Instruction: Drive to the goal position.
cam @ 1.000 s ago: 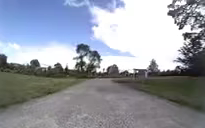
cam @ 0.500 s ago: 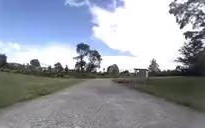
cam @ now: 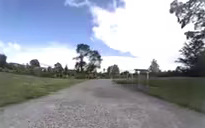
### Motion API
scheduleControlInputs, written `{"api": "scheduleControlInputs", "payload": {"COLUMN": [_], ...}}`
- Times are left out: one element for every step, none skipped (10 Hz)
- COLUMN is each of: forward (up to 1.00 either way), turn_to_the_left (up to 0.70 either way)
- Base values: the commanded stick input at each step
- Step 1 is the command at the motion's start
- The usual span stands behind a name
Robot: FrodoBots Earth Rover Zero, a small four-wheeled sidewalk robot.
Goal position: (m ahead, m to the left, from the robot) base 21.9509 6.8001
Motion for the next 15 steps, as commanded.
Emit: {"api": "scheduleControlInputs", "payload": {"forward": [0.85, 0.85, 0.85, 0.85, 0.85, 0.85, 0.85, 0.85, 0.85, 0.85, 0.85, 0.85, 0.85, 0.85, 0.85], "turn_to_the_left": [0.00, 0.00, 0.00, 0.00, 0.00, 0.00, 0.00, 0.00, 0.00, 0.00, 0.00, 0.00, 0.31, 0.19, 0.07]}}
